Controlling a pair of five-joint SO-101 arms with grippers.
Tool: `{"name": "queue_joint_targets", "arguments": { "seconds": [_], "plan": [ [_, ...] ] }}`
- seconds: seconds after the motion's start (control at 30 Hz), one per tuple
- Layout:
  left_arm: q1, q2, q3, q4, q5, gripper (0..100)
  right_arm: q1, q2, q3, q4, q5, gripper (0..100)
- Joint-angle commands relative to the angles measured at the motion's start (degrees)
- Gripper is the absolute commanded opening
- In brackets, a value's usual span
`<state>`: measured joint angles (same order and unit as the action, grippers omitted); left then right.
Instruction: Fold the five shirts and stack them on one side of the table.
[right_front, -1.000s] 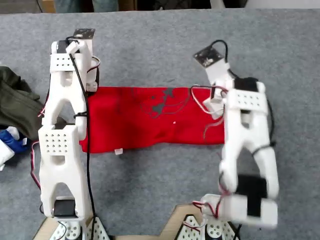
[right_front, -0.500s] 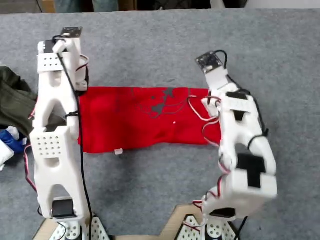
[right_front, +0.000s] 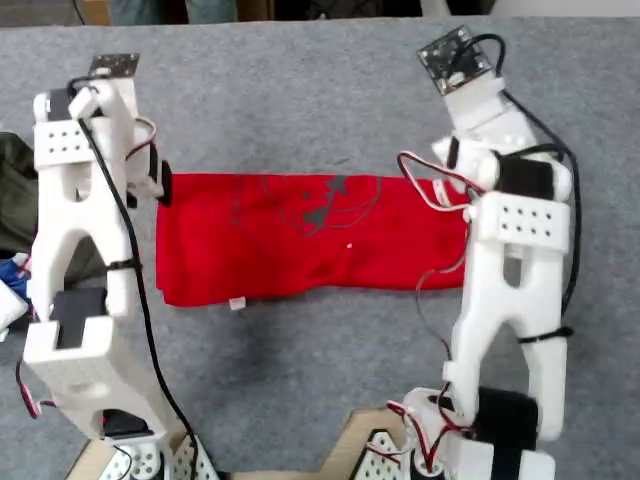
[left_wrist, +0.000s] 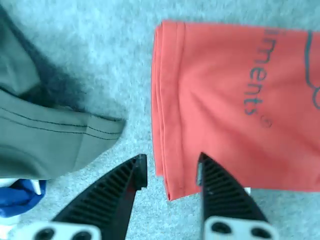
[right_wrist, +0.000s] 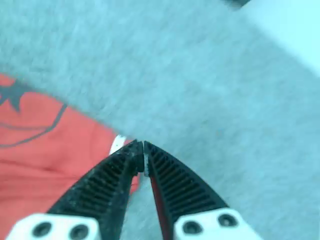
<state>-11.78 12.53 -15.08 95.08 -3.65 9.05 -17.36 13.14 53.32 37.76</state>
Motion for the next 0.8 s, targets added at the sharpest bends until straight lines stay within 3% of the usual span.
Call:
{"name": "queue_joint_targets", "arguments": {
  "seconds": [0.0,0.1,0.3,0.43,0.53,0.77],
  "plan": [
    [-1.89,-2.02,13.85,-7.21,0.18,27,0.44,-3.03,-2.95,-4.57,0.70,1.5],
    [-3.65,1.14,19.30,-12.66,1.49,28,0.44,-2.86,-5.05,-5.10,0.88,1.5],
    [-1.63,7.56,17.36,-16.79,1.93,28,0.35,-3.12,-6.02,-5.36,0.97,1.5],
    [-1.89,12.40,15.87,-20.31,2.37,19,0.44,-3.12,-6.02,-5.36,0.97,1.5],
    [-1.45,15.30,14.55,-20.31,5.36,10,0.44,-3.12,-5.93,-5.36,0.97,1.5],
    [-1.45,18.55,9.19,-16.79,11.87,9,0.26,-3.03,-5.93,-5.27,0.97,1.5]
  ]
}}
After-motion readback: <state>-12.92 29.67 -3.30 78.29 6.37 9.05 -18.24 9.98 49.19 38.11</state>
